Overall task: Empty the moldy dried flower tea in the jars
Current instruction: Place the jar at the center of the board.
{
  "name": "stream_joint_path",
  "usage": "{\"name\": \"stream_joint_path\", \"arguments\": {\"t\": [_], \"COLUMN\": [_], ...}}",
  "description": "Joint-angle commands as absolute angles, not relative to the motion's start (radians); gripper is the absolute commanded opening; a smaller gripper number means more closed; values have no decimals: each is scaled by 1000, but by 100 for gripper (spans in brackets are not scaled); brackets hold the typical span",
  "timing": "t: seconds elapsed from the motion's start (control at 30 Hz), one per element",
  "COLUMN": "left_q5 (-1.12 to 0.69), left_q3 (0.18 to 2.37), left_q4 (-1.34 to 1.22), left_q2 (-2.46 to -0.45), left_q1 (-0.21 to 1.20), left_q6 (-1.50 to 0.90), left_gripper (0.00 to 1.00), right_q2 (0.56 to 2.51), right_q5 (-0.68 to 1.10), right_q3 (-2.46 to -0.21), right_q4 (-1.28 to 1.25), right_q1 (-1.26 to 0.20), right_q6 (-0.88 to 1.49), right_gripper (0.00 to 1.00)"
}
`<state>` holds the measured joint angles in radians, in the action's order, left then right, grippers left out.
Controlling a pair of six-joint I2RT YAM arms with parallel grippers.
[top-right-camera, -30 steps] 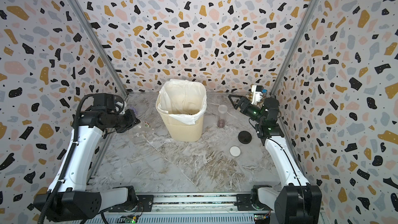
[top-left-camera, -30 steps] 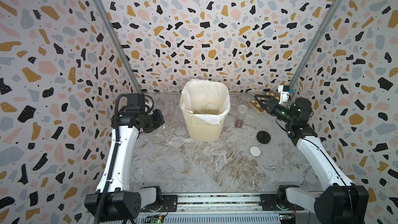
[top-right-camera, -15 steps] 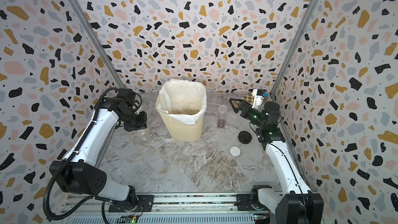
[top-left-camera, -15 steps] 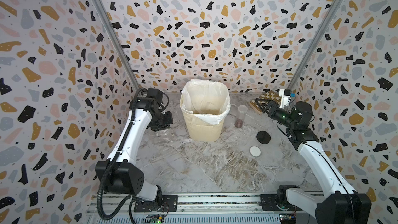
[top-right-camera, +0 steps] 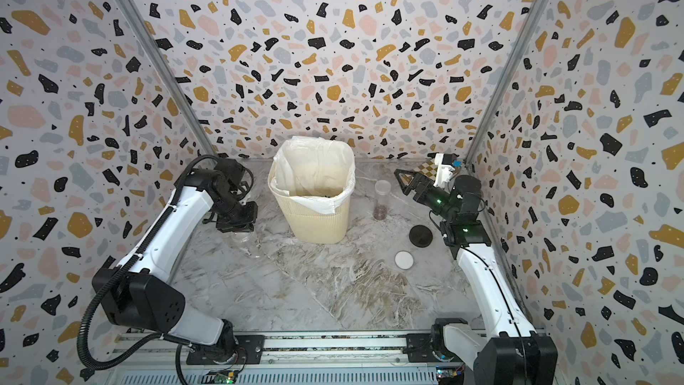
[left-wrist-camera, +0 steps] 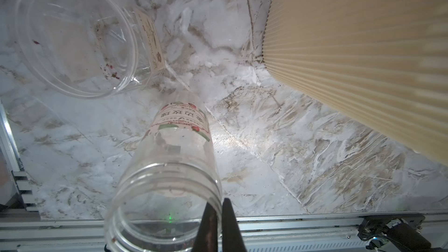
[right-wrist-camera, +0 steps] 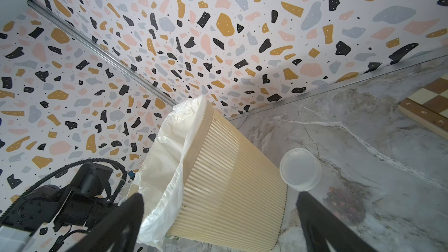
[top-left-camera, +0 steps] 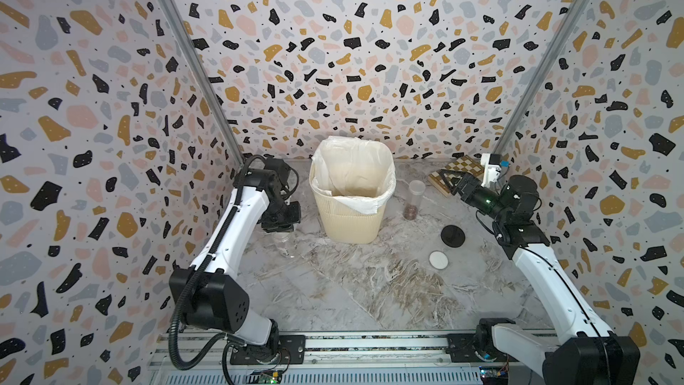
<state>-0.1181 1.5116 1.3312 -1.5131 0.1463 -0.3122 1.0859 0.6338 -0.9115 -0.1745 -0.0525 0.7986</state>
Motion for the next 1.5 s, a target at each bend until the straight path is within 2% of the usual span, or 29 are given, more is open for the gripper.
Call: {"name": "stream_joint_path", "arguments": {"t": [0.0,0.57,0.9,1.07,1.27,1.47], "left_q5": [-100,-163,-146,-124,-113,-189], "left_q3": [1468,1371,1412,1449,1513,1539], "left_q4": [1317,1214,1241,1263,1266,1222], "left_q2": [-1473,-1455,-1432,-1415,-1362,-1294], "left_q1": [149,108,98,97,97,96], "left_q6": [-291,-283,-275,-272,-226,-231], "left_gripper": [0,0,26,30,49,51], "right_q2": [1054,1070,1074,1075,1086,1127], "right_q5": [623,626,626,627,630,589], "right_q3": [-924,-915,-910,-910,-909,-989], "right_q4": [-157,-170,-170,-169,-168,-14], "right_q1": [-57,-55,-52,-49,-49,-59], "right_q6": [775,786,788,787,786,675], "right_gripper": [100,100,100,100,100,100]}}
